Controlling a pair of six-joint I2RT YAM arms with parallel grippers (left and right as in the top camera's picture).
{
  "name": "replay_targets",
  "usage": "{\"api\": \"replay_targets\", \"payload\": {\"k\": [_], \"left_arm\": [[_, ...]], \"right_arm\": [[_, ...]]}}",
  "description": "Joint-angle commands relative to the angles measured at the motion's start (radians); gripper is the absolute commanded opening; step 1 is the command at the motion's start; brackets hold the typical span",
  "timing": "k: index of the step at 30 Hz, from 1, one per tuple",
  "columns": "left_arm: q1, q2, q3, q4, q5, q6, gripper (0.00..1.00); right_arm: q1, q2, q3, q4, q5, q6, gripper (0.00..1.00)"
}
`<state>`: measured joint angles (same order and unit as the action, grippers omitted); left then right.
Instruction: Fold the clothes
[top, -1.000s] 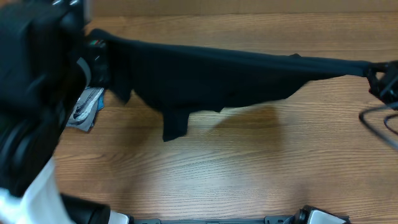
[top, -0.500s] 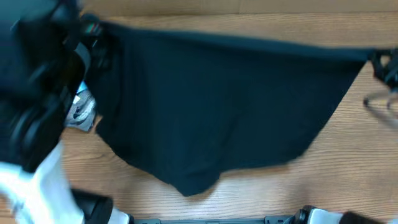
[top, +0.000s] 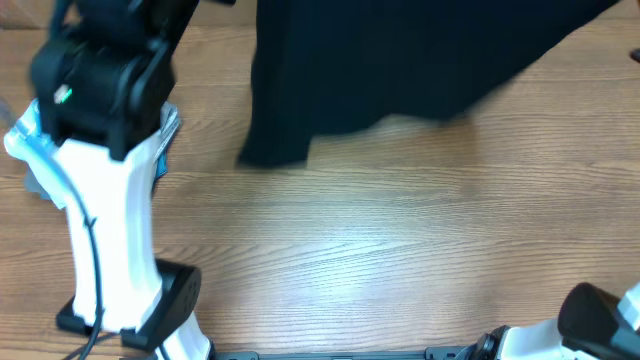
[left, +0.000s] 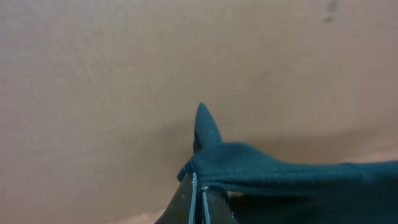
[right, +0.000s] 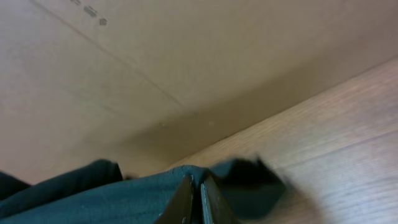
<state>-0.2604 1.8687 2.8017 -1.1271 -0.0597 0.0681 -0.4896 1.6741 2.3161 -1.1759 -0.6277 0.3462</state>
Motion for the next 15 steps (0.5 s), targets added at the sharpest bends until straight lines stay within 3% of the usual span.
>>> {"api": "replay_targets", "payload": {"k": [1, 4, 8, 15], "left_arm": [[0.024, -0.071, 0.042, -0.075, -0.055, 0.03, 0.04], [0.026, -0.055, 0.039, -0.22, -0.099, 0.027, 0.04], [0.026, 0.002, 0.024, -0.399, -0.2, -0.064, 0.04], [0.026, 0.107, 0.008, -0.535, -0.202, -0.129, 0.04]], "right_arm": [[-0.043, -0.014, 0.016, -0.043, 0.077, -0.039, 0.04], [-0.043, -0.005, 0.005, -0.127, 0.179, -0.053, 0.04], [-0.04, 0.036, -0.001, -0.285, 0.27, -0.08, 0.04], [-0.027, 0.111, -0.012, -0.388, 0.271, -0.142, 0.04]]}}
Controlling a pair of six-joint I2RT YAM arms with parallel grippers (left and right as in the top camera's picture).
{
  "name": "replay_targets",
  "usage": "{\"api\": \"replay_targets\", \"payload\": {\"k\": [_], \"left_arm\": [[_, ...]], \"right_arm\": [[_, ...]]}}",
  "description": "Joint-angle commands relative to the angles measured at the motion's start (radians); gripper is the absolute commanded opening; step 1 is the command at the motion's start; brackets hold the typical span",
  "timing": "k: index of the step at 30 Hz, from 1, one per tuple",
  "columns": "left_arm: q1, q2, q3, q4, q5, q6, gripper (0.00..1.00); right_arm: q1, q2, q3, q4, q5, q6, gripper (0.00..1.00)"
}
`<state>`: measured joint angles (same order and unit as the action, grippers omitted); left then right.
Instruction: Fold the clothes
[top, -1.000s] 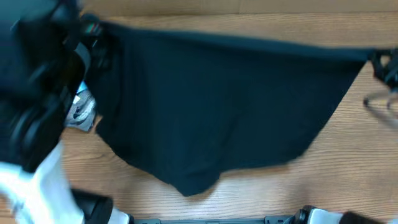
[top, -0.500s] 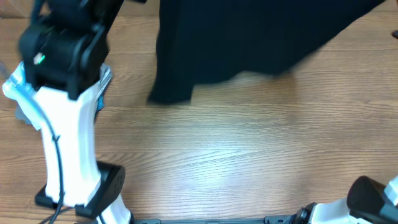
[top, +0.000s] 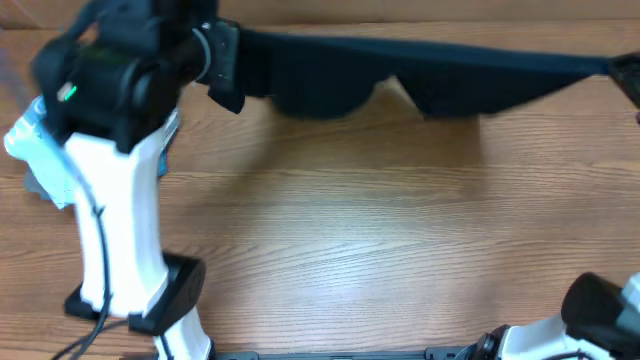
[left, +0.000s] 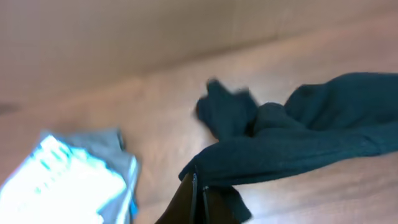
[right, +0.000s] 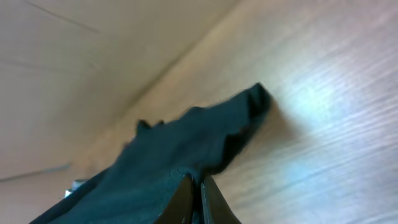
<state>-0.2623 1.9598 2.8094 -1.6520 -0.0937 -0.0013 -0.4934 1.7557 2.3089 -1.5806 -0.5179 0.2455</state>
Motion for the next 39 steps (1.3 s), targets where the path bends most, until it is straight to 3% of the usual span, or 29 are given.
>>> {"api": "replay_targets", "payload": {"k": [1, 14, 20, 25, 34, 39], "left_arm": [[0.028, 0.017, 0.0, -0.008, -0.169, -0.066, 0.04], [0.026, -0.251, 0.002, 0.139, -0.196, 0.019, 0.04], [0.026, -0.381, 0.002, 0.161, -0.362, 0.023, 0.04], [0.026, -0.421, 0.002, 0.161, -0.457, 0.024, 0.04], [0.026, -0.407, 0.0, 0.167, -0.349, 0.029, 0.04], [0.026, -0.301, -0.002, 0.167, -0.244, 0.032, 0.04]], "right_arm": [[-0.023, 0.029, -0.005, 0.024, 0.158, -0.041, 0.04], [-0.027, -0.147, 0.112, 0.046, 0.121, 0.023, 0.04], [-0.032, -0.286, 0.173, 0.052, 0.159, 0.071, 0.04], [-0.032, -0.355, 0.184, 0.051, 0.333, 0.089, 0.04], [-0.032, -0.339, 0.183, -0.053, 0.382, 0.09, 0.04], [-0.029, -0.272, 0.151, -0.091, 0.366, 0.096, 0.04]]}}
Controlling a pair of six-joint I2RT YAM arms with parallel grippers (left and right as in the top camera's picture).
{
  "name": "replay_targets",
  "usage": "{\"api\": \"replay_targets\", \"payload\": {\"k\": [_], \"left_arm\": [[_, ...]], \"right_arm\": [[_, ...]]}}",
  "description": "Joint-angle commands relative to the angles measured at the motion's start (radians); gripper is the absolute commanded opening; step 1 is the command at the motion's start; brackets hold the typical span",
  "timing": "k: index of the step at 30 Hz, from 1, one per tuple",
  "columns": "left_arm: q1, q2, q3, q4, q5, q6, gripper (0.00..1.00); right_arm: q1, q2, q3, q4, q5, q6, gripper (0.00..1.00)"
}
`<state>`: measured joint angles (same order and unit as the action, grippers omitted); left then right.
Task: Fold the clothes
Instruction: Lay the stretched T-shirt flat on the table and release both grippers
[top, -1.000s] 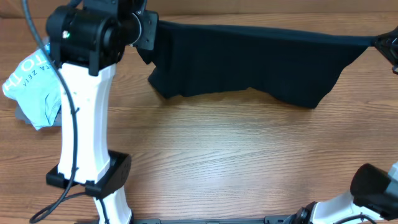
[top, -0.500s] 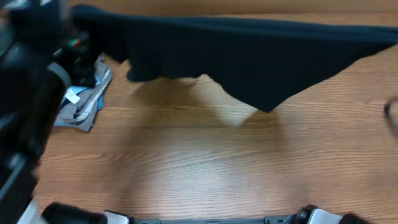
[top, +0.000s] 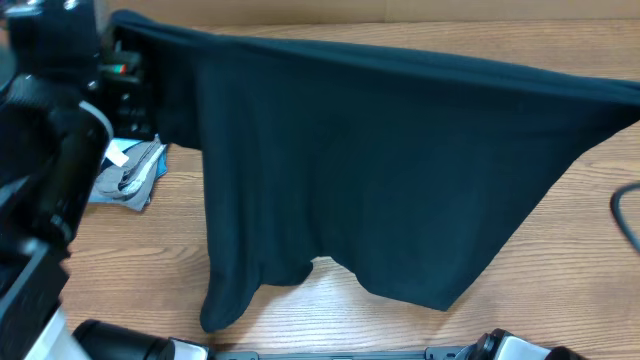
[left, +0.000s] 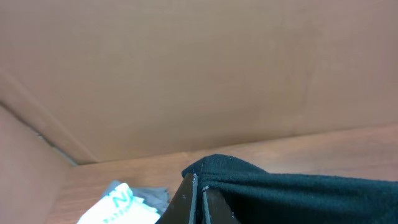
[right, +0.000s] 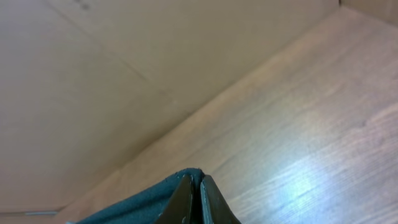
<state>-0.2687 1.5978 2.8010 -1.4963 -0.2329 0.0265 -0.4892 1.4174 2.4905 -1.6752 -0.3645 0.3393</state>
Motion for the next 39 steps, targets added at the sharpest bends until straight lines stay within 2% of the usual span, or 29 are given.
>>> {"api": "replay_targets", "payload": {"k": [1, 7, 14, 16, 17, 19, 20, 21, 24, 28, 33, 34, 39], "left_arm": [[0.033, 0.094, 0.005, 0.012, -0.076, 0.004, 0.04], [0.033, 0.357, 0.0, 0.037, 0.024, 0.003, 0.04], [0.032, 0.682, 0.0, 0.164, 0.122, -0.04, 0.04], [0.032, 0.74, 0.0, 0.196, 0.122, -0.058, 0.13], [0.032, 0.761, 0.0, 0.21, 0.122, -0.068, 0.21], [0.035, 0.782, 0.0, 0.23, 0.117, -0.076, 0.53], [0.038, 0.782, 0.0, 0.233, 0.112, -0.076, 0.66], [0.04, 0.779, 0.002, 0.229, 0.104, -0.076, 0.72], [0.046, 0.761, 0.005, 0.177, 0.048, -0.076, 0.81], [0.062, 0.758, 0.002, 0.028, 0.071, -0.076, 0.8], [0.079, 0.78, -0.069, -0.153, 0.174, -0.076, 0.67], [0.079, 0.784, -0.092, -0.172, 0.185, -0.076, 0.63], [0.079, 0.83, -0.242, -0.192, 0.234, -0.086, 0.58]], "right_arm": [[-0.033, 0.089, -0.038, 0.0, 0.206, 0.002, 0.04], [-0.006, 0.294, -0.05, -0.007, 0.206, -0.001, 0.04], [0.06, 0.587, -0.05, 0.059, 0.207, -0.006, 0.04], [0.071, 0.661, -0.05, 0.1, 0.206, -0.006, 0.04], [0.074, 0.69, -0.05, 0.124, 0.206, -0.005, 0.09], [0.075, 0.739, -0.05, 0.172, 0.206, -0.005, 0.51], [0.075, 0.753, -0.05, 0.186, 0.206, -0.006, 0.63], [0.068, 0.761, -0.05, 0.194, 0.206, -0.005, 0.67], [0.04, 0.76, -0.049, 0.195, 0.194, -0.005, 0.71], [-0.002, 0.755, -0.048, 0.142, 0.13, -0.006, 0.72], [-0.011, 0.755, -0.048, 0.039, 0.108, -0.069, 0.73], [-0.011, 0.755, -0.048, 0.023, 0.108, -0.082, 0.73], [-0.009, 0.755, -0.049, -0.019, 0.079, -0.13, 0.74]]}}
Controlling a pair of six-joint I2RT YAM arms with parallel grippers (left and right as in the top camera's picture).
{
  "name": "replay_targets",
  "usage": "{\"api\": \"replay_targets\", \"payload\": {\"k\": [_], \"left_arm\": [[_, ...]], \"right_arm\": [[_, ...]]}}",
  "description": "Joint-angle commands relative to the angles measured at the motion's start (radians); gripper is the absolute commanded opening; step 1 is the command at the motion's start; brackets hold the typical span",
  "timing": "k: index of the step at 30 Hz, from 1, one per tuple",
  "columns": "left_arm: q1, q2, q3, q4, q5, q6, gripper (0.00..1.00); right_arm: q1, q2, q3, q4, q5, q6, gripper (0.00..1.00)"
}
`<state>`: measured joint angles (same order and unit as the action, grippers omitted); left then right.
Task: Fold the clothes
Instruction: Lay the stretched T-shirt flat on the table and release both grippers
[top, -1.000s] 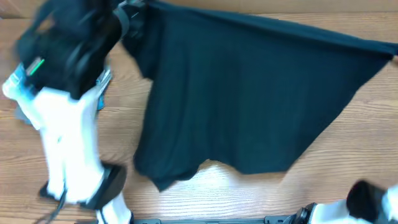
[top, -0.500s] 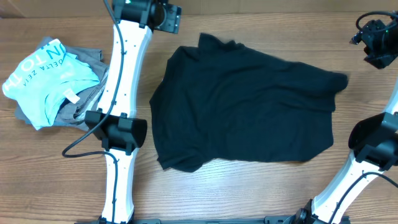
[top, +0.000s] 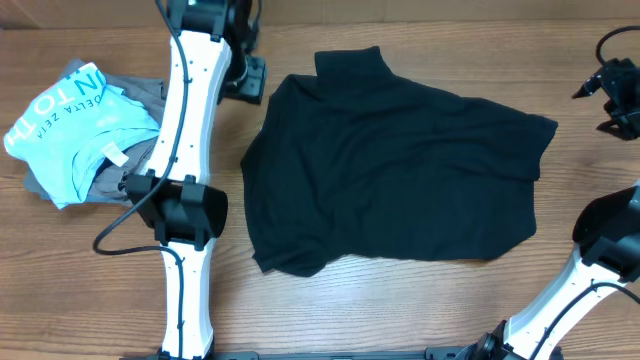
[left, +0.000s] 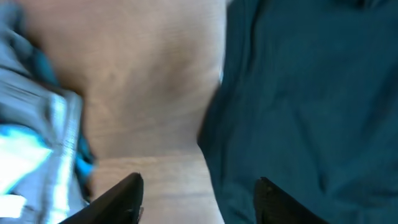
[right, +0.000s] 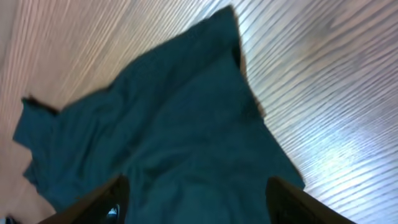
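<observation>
A dark teal T-shirt (top: 390, 170) lies spread on the wooden table (top: 400, 310), a little rumpled, neck toward the far edge. My left gripper (left: 198, 199) hangs open above the shirt's left edge (left: 298, 93), nothing between its fingers; in the overhead view it sits at the far left of the shirt (top: 245, 70). My right gripper (right: 194, 198) is open too, high over the shirt's right side (right: 168, 137), at the table's far right (top: 610, 90).
A pile of other clothes, light blue with white lettering over grey (top: 75, 120), lies at the far left, its edge seen from the left wrist (left: 31, 143). The left arm's white links (top: 185, 170) cross the table beside the shirt.
Both grippers have let go of the shirt and stand open. The shirt, which hung stretched in the air between them, now lies flat on the table.
Both grippers were shut on the shirt's corners, holding it up at the far edge. Then it was stretched low and wide, then lifted high so that it hung like a curtain. Now it lies spread on the table and both grippers are open.
</observation>
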<state>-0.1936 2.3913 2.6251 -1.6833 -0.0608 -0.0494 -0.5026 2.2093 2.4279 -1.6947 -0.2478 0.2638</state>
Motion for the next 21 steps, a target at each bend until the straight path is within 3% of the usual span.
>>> {"api": "replay_targets", "payload": {"k": [1, 7, 10, 14, 19, 21], "left_arm": [[0.005, 0.044, -0.1, -0.003, 0.064, -0.011, 0.54], [0.003, 0.104, -0.298, 0.087, 0.163, 0.014, 0.43], [0.001, 0.108, -0.389, 0.17, 0.167, 0.011, 0.23], [0.002, 0.108, -0.489, 0.262, 0.166, 0.012, 0.07], [0.019, 0.108, -0.606, 0.346, 0.146, 0.011, 0.04], [0.037, 0.108, -0.645, 0.357, 0.062, -0.042, 0.04]], "right_arm": [[0.004, -0.037, 0.013, 0.0, -0.056, -0.06, 0.73], [0.004, -0.037, 0.013, 0.001, -0.095, -0.06, 0.73], [0.004, -0.037, 0.013, 0.001, -0.095, -0.06, 0.73], [0.004, -0.037, 0.013, 0.001, -0.095, -0.06, 0.74], [0.004, -0.037, 0.013, 0.011, -0.094, -0.06, 0.74], [0.004, -0.037, 0.013, 0.016, -0.093, -0.06, 0.74]]}}
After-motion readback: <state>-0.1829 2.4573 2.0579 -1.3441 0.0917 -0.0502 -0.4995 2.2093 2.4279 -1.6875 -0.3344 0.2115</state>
